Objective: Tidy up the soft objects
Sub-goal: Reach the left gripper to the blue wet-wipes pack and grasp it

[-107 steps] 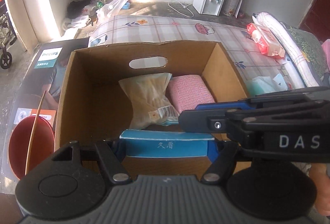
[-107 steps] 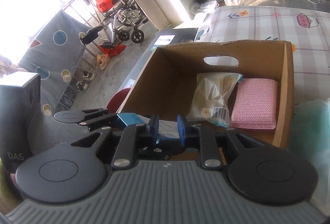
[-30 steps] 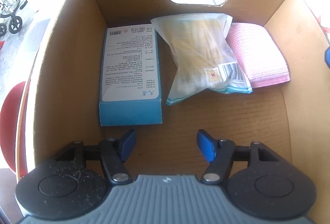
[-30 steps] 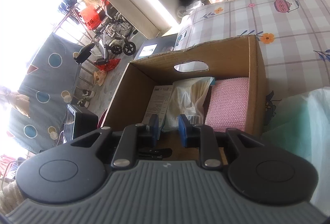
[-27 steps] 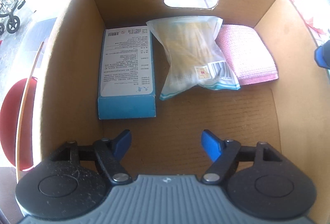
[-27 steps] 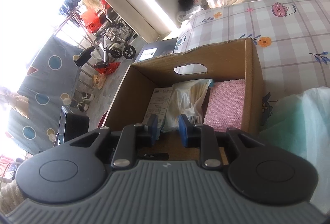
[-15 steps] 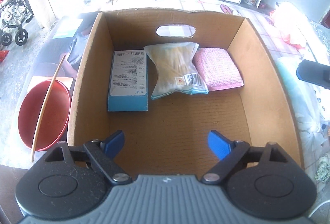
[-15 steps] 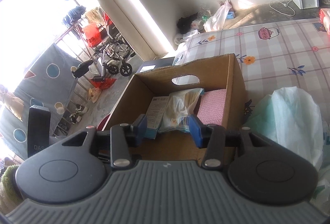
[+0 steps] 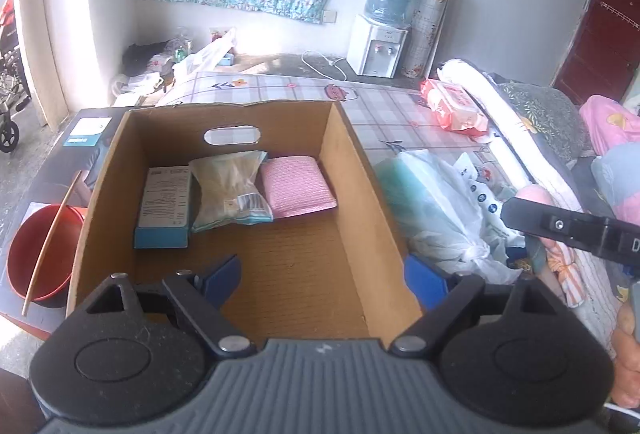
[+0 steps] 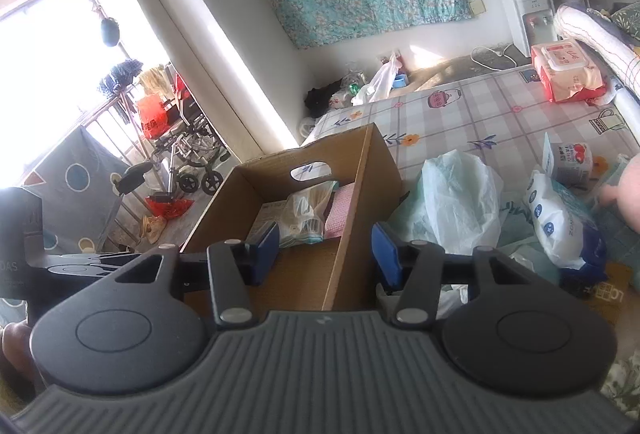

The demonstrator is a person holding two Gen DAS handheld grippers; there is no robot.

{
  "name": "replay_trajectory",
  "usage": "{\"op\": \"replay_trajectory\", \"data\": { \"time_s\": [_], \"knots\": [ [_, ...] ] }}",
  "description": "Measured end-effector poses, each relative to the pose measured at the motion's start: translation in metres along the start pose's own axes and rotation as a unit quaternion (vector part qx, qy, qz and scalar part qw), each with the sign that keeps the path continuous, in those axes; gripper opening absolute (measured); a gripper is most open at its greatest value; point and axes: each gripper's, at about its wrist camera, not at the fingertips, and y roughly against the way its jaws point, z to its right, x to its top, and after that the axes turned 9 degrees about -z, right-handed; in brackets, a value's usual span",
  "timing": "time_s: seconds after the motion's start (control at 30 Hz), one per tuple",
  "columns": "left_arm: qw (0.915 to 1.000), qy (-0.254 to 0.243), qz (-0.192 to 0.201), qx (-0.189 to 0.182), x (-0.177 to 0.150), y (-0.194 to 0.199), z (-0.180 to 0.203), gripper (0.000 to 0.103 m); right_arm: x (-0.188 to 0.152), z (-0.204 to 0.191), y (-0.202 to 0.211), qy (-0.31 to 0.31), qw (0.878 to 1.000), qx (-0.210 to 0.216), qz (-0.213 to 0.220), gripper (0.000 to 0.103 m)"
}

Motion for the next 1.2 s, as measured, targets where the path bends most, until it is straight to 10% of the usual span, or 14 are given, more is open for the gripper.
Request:
{"op": "replay_trajectory", "data": {
  "time_s": [0.27, 0.7, 1.0, 1.2],
  "knots": [
    [0.9965, -0.081, 0.003, -0.018, 0.036, -0.013, 0.071, 0.090, -0.019, 0.044, 0.044, -0.024, 0.998, -0.057, 0.033, 0.053],
    [0.9784, -0.138, -0.116, -0.102, 0.106, -0.124, 0.171, 0.072, -0.007, 0.157, 0.031, -0.077, 0.983, -0.169, 0.001, 0.054],
    [0.9591, -0.148, -0.200, -0.135, 0.113, -0.200, 0.195, 0.045, 0.033, 0.249, -0.026, -0.228, 0.967, -0.084, -0.080, 0.048],
    [0.9519, -0.130, -0.227, -0.159, 0.118, -0.226, 0.190, 0.047, 0.042, 0.278, -0.073, -0.302, 0.942, -0.049, -0.135, 0.050]
  ]
}}
